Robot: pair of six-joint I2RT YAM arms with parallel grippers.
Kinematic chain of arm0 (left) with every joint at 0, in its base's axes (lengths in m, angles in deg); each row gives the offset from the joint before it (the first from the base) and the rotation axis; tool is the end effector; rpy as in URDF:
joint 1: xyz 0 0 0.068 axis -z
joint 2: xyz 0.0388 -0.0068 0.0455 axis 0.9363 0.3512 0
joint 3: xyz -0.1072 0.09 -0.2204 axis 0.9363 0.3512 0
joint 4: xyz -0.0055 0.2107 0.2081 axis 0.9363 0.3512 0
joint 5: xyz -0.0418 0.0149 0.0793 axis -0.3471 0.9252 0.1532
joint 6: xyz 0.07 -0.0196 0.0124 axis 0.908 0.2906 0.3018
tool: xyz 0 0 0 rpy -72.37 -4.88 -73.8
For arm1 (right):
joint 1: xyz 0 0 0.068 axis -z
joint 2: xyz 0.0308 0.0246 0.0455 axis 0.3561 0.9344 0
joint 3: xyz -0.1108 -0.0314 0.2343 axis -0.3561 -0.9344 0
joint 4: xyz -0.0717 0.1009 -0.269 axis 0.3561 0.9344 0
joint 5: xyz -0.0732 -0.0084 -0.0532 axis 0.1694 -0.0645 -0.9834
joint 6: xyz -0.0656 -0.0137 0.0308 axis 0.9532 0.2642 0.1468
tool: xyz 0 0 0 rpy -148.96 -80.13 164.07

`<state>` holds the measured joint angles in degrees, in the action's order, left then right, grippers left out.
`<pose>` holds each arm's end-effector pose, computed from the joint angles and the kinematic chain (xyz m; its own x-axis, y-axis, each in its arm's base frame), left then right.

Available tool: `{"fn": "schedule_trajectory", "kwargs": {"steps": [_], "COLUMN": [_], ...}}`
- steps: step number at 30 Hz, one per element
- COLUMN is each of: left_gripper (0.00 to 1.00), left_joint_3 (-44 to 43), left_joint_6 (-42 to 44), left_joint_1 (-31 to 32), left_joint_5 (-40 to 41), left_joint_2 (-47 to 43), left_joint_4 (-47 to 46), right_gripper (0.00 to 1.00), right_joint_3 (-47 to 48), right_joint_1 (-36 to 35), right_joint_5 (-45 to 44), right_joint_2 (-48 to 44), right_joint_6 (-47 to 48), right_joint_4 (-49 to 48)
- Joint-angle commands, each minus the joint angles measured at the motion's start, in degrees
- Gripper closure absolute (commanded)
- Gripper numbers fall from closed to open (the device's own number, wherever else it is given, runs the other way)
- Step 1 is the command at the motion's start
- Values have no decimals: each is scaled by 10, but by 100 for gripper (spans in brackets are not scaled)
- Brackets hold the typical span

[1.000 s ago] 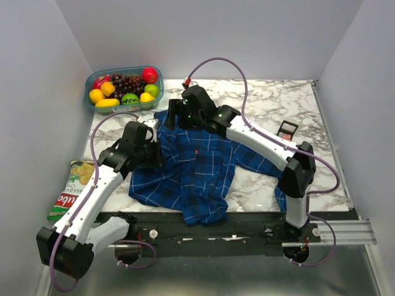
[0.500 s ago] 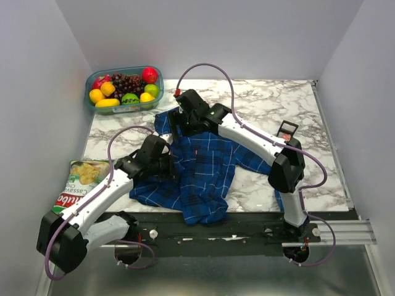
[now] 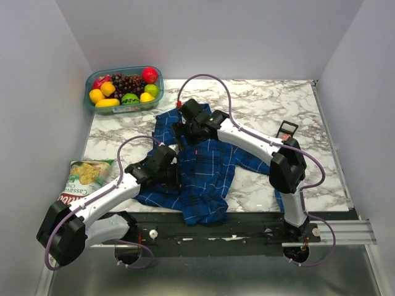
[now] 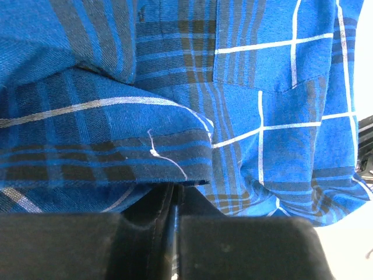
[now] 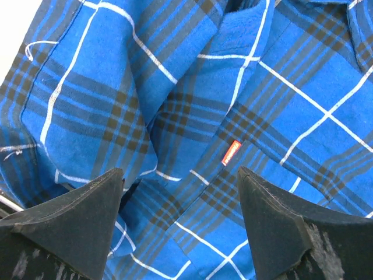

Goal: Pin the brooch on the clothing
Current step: Flatten out the crumpled clothing at the center of the board.

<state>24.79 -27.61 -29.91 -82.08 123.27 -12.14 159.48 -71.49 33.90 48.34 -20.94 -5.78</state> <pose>0.1934 -0.1732 0.1551 -0.9386 -0.0798 -0.3357 0.1017 0.8657 -0.4901 0.3214 0.3882 0.2315 -0.7325 -0.3564 -0.5801 -0.5422 0.8206 0.1805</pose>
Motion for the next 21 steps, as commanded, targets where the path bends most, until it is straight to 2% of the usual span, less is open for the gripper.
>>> {"fn": "schedule_trajectory", "kwargs": {"steps": [1,2,3,5,8,11,14,15,18,19,21], "left_gripper": [59,34,25,11,1,1,1,1,1,1,1], "left_joint_3": [-12,-20,-30,-71,-139,-197,-230,-231,-233,-231,-222], "left_joint_6": [74,85,93,120,145,174,203,214,226,214,200], "left_joint_1": [44,44,44,42,35,20,-39,-104,-232,-307,-364], "left_joint_5": [-62,-40,-24,24,69,85,80,61,-37,-56,-71], "left_joint_2": [-20,-38,-48,-80,-111,-125,-117,-112,-83,-76,-64], "left_joint_4": [-86,-79,-57,-28,36,88,124,121,105,101,76], "right_gripper": [13,13,13,13,13,13,13,13,13,13,14], "right_joint_3": [11,12,16,20,19,12,5,4,-2,-3,-2], "right_joint_1": [-48,-47,-48,-47,-48,-48,-48,-48,-49,-49,-51], "right_joint_5": [72,73,73,71,59,34,23,6,-7,-11,-17], "right_joint_2": [-42,-44,-47,-50,-59,-71,-79,-82,-88,-88,-89], "right_joint_6": [-51,-51,-51,-53,-60,-72,-85,-88,-100,-102,-107], "right_joint_4": [-129,-130,-129,-129,-130,-132,-137,-137,-140,-138,-137]}}
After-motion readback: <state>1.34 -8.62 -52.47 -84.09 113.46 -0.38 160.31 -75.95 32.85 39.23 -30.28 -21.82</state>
